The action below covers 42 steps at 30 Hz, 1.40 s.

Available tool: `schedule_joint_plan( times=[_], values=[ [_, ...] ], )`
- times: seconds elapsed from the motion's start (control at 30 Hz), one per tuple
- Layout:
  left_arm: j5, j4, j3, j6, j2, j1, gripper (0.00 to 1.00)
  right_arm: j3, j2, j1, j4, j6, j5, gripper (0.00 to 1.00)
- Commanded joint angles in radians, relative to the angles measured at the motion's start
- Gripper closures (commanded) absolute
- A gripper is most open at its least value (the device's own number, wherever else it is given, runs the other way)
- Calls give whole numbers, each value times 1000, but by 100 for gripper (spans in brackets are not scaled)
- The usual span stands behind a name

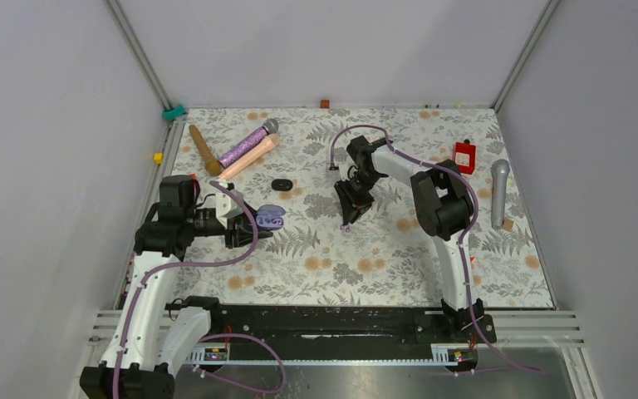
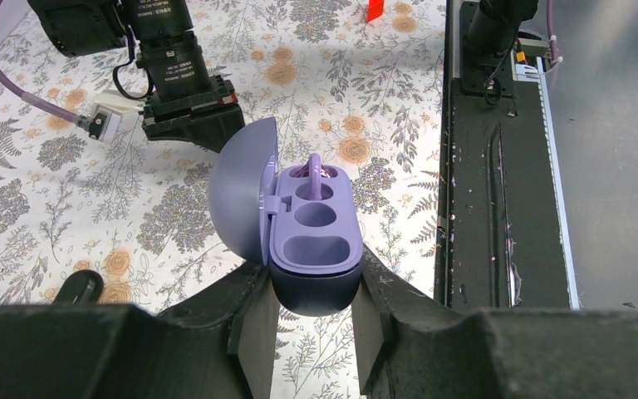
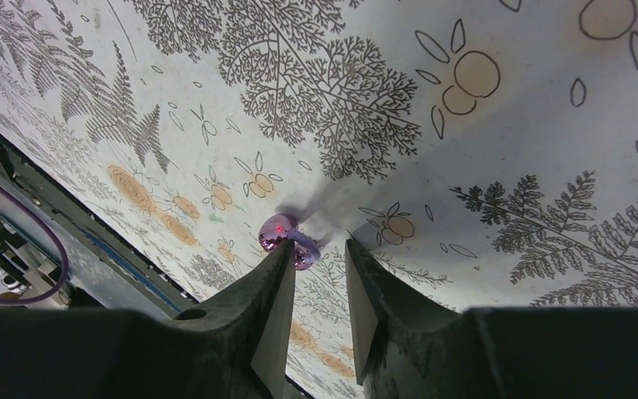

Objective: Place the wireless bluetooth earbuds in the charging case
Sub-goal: Pick up the earbud from the center of the board.

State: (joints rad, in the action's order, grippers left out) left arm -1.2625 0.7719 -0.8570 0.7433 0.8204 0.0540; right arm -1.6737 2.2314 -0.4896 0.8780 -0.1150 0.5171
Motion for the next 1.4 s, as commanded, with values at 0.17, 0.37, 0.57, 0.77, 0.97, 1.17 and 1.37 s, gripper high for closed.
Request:
schedule_joint_plan(
  times=[0.17, 0.37, 0.57, 0.77, 0.97, 1.17, 1.37],
  values=[
    [-48, -3, -21, 22, 3, -5, 99, 18, -25, -1, 2, -47, 58, 65],
    [-51, -3, -21, 22, 4, -6, 99, 27, -34, -1, 9, -75, 90, 69],
    [-52, -3, -20, 22, 2, -6, 99, 36, -51, -4, 15, -104, 143, 75],
    [-53, -3, -21, 21, 2, -5, 99, 45, -80, -7, 14, -117, 141, 84],
    [-54, -1, -19, 23, 3, -6, 99, 78, -180, -7, -31, -139, 120, 88],
    [-56, -3, -20, 23, 2, -5, 98, 116, -245, -7, -66, -166, 95, 91],
    [-65, -11, -15, 20, 14, -5, 98, 149, -337, -8, -130, -163, 14, 93]
  ],
)
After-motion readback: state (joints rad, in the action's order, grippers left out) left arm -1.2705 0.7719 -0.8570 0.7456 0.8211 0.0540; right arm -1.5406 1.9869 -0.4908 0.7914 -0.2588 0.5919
